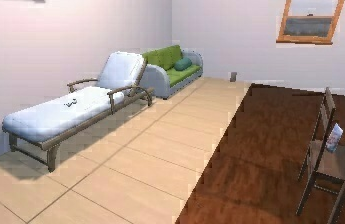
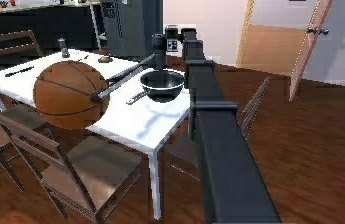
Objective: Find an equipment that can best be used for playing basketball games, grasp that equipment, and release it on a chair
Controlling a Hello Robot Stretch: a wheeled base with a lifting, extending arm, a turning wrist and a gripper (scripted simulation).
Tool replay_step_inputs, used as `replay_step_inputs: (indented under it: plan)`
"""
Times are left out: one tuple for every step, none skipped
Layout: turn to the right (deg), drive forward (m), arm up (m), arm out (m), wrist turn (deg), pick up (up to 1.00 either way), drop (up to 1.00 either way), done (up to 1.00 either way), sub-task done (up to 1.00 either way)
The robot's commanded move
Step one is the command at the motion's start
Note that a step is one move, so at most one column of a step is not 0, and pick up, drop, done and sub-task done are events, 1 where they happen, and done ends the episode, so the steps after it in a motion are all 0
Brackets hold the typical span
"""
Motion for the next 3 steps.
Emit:
replay_step_inputs:
  plan:
    - [0.0, 0.00, 0.00, 0.00, 0.0, 0.00, 1.00, 0.00, 0.00]
    - [0.0, 0.00, 0.00, -0.10, 0.0, 0.00, 0.00, 0.00, 0.00]
    - [0.0, 0.00, 0.00, 0.00, 0.0, 0.00, 0.00, 1.00, 0.00]
